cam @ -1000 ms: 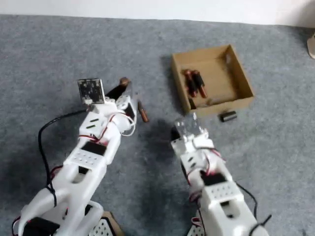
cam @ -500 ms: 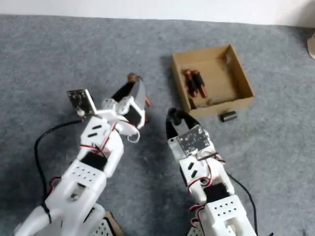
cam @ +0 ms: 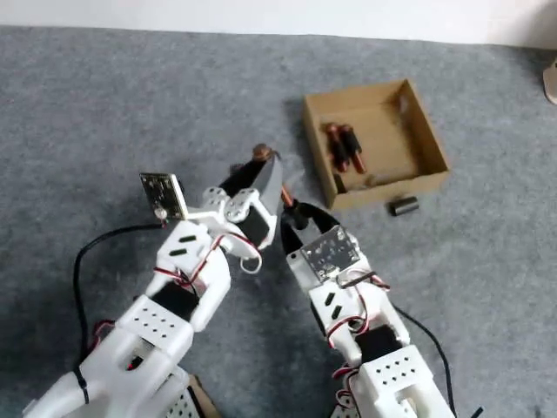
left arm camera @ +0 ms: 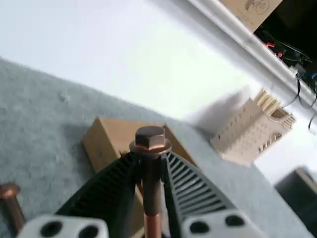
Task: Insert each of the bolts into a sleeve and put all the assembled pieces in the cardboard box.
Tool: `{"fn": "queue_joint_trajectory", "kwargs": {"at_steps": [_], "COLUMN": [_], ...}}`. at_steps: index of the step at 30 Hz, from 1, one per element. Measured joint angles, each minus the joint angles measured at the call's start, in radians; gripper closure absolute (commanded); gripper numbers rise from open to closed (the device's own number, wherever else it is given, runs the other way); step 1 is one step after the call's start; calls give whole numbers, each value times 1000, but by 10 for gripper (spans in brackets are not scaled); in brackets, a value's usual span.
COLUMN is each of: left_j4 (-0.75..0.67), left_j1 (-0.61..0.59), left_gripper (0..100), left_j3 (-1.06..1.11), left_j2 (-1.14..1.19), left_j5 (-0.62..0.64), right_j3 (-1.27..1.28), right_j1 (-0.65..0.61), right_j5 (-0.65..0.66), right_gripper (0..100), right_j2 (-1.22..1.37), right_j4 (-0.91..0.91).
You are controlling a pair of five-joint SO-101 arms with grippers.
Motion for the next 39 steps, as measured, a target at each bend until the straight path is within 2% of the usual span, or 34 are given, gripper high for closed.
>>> {"fn": "queue_joint_trajectory", "kwargs": {"at_steps": [12,15,18,21,24,27,32,35,39], "left_j4": [-11,-17,-17,-17,-17,-15,117,195,209], "left_j1": [20,54,83,127,164,166,87,-6,-176], "left_gripper": [990,981,902,769,657,634,690,734,788], "left_j3": [58,101,141,172,192,195,187,190,190], "left_j2": [-14,-21,-21,-23,-25,-26,-28,-21,-21], "left_j5": [-2,-48,-127,-190,-204,-206,-207,-213,-213], "right_j3": [0,0,0,0,0,0,-3,-34,-117], "right_j1": [-8,0,23,38,63,78,107,172,213], "right_j5": [2,2,3,3,3,-8,-138,-183,-187], "right_gripper": [995,995,995,995,995,995,995,995,995], "right_j2": [2,2,2,2,2,2,2,2,2], "right_j4": [3,3,3,3,3,14,114,204,284]}}
